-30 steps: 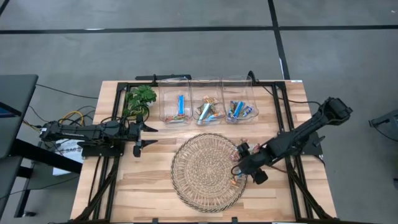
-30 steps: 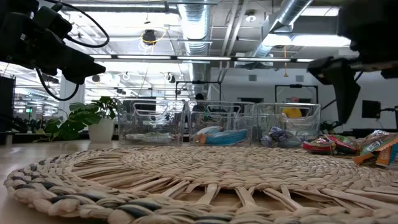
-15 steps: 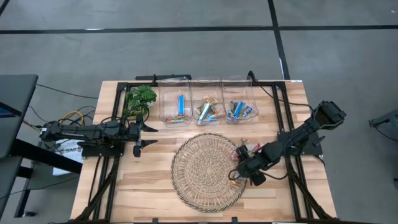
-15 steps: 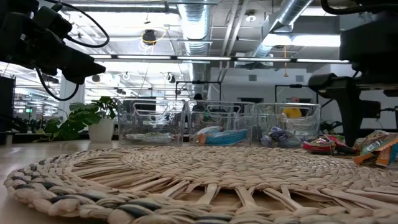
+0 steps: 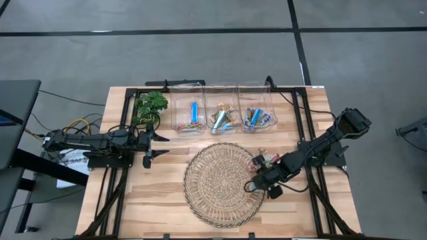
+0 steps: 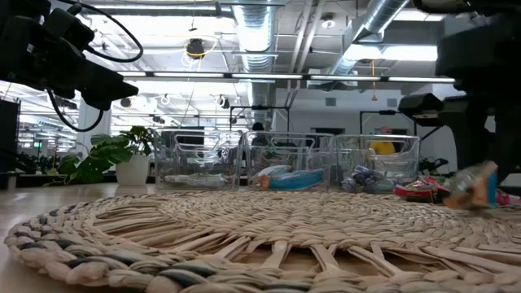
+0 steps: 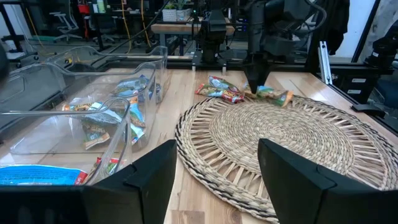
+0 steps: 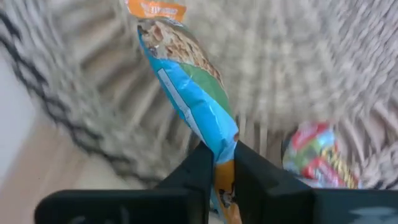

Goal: Pick and place Granola Bars by type
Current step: Put the yellow granola bar into the middle transparent bin

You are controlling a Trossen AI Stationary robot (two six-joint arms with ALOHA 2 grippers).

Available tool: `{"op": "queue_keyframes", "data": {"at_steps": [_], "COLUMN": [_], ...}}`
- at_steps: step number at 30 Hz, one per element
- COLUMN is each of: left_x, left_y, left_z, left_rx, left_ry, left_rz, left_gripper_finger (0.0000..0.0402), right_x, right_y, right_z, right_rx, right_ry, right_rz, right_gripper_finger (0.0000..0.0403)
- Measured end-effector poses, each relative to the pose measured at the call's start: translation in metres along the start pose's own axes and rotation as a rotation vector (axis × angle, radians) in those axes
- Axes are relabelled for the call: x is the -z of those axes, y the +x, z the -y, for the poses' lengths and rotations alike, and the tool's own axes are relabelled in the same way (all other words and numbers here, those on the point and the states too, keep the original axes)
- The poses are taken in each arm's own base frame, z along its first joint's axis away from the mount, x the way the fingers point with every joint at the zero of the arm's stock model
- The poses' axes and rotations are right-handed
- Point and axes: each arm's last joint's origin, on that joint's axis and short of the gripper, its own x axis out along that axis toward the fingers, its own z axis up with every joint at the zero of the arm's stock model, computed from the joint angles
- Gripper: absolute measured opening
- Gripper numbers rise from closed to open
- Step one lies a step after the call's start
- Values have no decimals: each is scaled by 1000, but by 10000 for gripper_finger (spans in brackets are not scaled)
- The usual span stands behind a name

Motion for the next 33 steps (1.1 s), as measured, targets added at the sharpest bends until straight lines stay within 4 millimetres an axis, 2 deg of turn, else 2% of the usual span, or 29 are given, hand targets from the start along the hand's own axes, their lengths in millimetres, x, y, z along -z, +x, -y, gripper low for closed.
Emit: {"op": "queue_keyframes", "data": {"at_steps": [4, 8, 12, 17, 21, 26, 29, 33], "left_x": [0, 0, 0, 0, 0, 0, 0, 0], "left_y": [0, 0, 0, 0, 0, 0, 0, 0], "left_z": [0, 0, 0, 0, 0, 0, 0, 0], "left_rx": [0, 0, 0, 0, 0, 0, 0, 0], "left_ry": [0, 0, 0, 0, 0, 0, 0, 0], "left_rz": [0, 0, 0, 0, 0, 0, 0, 0], "left_gripper_finger": [220, 220, 220, 220, 220, 220, 220, 220], "right_x": [-13, -29, -39, -41, -30, -3, 10, 17], "right_y": [-2, -12, -23, -36, -45, -50, -48, -47], "right_z": [8, 28, 60, 109, 150, 191, 206, 212], "right_rx": [12, 56, 154, 399, 622, 821, 839, 820], "right_ry": [48, 109, 206, 384, 540, 703, 807, 867], "right_rz": [140, 344, 519, 690, 745, 681, 668, 669], "right_gripper_finger": [33, 39, 38, 34, 34, 36, 35, 35]}}
